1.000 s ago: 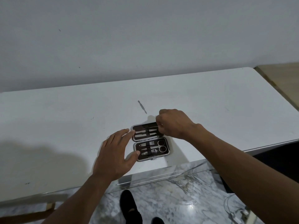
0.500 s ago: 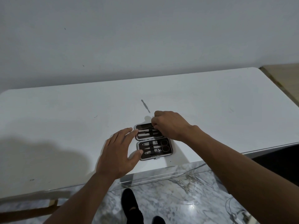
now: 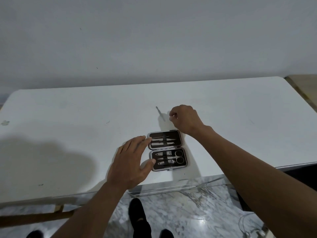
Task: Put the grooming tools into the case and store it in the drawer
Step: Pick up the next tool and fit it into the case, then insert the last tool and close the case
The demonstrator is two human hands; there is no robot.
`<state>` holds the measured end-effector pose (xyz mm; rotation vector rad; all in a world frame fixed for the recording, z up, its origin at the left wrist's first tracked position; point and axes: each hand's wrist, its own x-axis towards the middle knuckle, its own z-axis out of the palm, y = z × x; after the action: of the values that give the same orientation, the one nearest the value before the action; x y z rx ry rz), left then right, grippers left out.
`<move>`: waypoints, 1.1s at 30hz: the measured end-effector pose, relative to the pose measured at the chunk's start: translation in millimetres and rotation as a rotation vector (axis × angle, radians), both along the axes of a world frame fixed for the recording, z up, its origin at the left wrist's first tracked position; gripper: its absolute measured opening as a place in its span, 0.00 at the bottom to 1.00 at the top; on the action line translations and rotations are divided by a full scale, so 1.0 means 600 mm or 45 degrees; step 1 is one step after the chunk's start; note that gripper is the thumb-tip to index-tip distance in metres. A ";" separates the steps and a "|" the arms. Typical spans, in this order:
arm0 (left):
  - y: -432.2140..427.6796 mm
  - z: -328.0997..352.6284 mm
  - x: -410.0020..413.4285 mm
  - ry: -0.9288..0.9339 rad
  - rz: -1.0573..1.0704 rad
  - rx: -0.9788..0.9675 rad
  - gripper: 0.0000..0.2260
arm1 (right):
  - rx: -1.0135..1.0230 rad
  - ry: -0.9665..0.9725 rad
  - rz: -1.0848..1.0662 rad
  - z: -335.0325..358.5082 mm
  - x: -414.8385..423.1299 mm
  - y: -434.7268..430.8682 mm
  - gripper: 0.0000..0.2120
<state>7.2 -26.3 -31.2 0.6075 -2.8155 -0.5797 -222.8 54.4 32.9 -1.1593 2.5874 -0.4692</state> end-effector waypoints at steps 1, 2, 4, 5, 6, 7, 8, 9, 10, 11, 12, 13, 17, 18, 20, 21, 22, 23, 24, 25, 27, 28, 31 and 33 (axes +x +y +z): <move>0.000 0.001 0.000 -0.003 0.000 -0.001 0.28 | 0.000 -0.046 -0.009 -0.003 -0.002 -0.010 0.11; 0.001 0.001 -0.001 -0.005 0.001 -0.002 0.28 | -0.003 -0.090 -0.012 -0.007 -0.002 -0.021 0.12; 0.001 0.001 -0.001 -0.003 -0.002 -0.004 0.28 | -0.012 -0.150 -0.027 -0.012 -0.002 -0.042 0.15; 0.001 0.000 -0.002 -0.003 -0.003 -0.004 0.28 | -0.012 -0.160 -0.044 -0.014 -0.002 -0.051 0.15; 0.001 0.000 -0.001 -0.004 -0.003 -0.006 0.28 | -0.004 -0.158 -0.060 -0.015 -0.004 -0.059 0.13; 0.001 0.000 -0.001 -0.004 -0.002 -0.010 0.28 | 0.018 -0.147 -0.067 -0.016 -0.007 -0.067 0.11; 0.000 0.001 -0.001 -0.004 -0.001 -0.013 0.28 | 0.050 -0.130 -0.063 -0.015 -0.009 -0.073 0.09; 0.000 0.001 0.000 -0.004 0.000 -0.014 0.28 | 0.085 -0.114 -0.051 -0.015 -0.013 -0.078 0.08; 0.000 0.002 0.000 -0.001 0.002 -0.010 0.28 | 0.116 -0.099 -0.038 -0.016 -0.017 -0.083 0.07; 0.000 0.002 0.000 0.002 0.001 -0.005 0.28 | 0.139 -0.082 -0.028 -0.016 -0.021 -0.087 0.06; 0.000 0.002 0.000 0.002 -0.002 -0.001 0.28 | 0.153 -0.064 -0.021 -0.015 -0.024 -0.089 0.05; 0.000 0.002 -0.001 0.000 -0.006 0.001 0.28 | 0.159 -0.046 -0.020 -0.013 -0.026 -0.090 0.05; -0.001 0.002 -0.001 0.001 -0.008 -0.003 0.28 | 0.202 -0.074 -0.067 -0.010 -0.033 -0.080 0.08; -0.001 0.002 0.000 0.003 -0.007 -0.003 0.28 | 0.206 -0.105 -0.085 -0.010 -0.035 -0.074 0.08; 0.000 0.004 -0.001 0.006 -0.011 -0.010 0.28 | 0.153 -0.248 -0.114 -0.009 -0.042 -0.060 0.07; 0.000 0.004 -0.001 0.006 -0.014 -0.013 0.28 | 0.093 -0.375 -0.129 -0.006 -0.046 -0.050 0.08; 0.000 0.004 -0.001 0.005 -0.015 -0.016 0.28 | 0.026 -0.529 -0.149 -0.003 -0.049 -0.040 0.07; 0.000 0.004 -0.001 0.002 -0.013 -0.017 0.28 | -0.040 -0.673 -0.169 0.002 -0.049 -0.027 0.06; 0.000 0.004 -0.001 -0.001 -0.008 -0.019 0.28 | -0.097 -0.795 -0.184 0.008 -0.047 -0.014 0.04; 0.000 0.004 -0.001 -0.004 -0.003 -0.025 0.28 | -0.142 -0.895 -0.193 0.012 -0.045 -0.001 0.03; 0.000 0.004 0.000 -0.016 -0.004 -0.037 0.28 | -0.191 -1.032 -0.194 0.020 -0.040 0.026 0.03; 0.000 0.004 0.000 -0.024 -0.007 -0.041 0.28 | -0.206 -1.083 -0.204 0.023 -0.038 0.038 0.03; 0.002 0.003 -0.002 -0.026 -0.009 -0.046 0.29 | -0.224 -1.183 -0.240 0.028 -0.035 0.074 0.06; 0.000 0.003 -0.004 -0.032 0.000 -0.044 0.29 | -0.244 -1.215 -0.257 0.031 -0.033 0.089 0.06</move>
<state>5.1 -26.5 -29.6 0.6126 -2.8425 -0.5264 -242.7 108.0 51.4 -0.4972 1.8285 -1.0281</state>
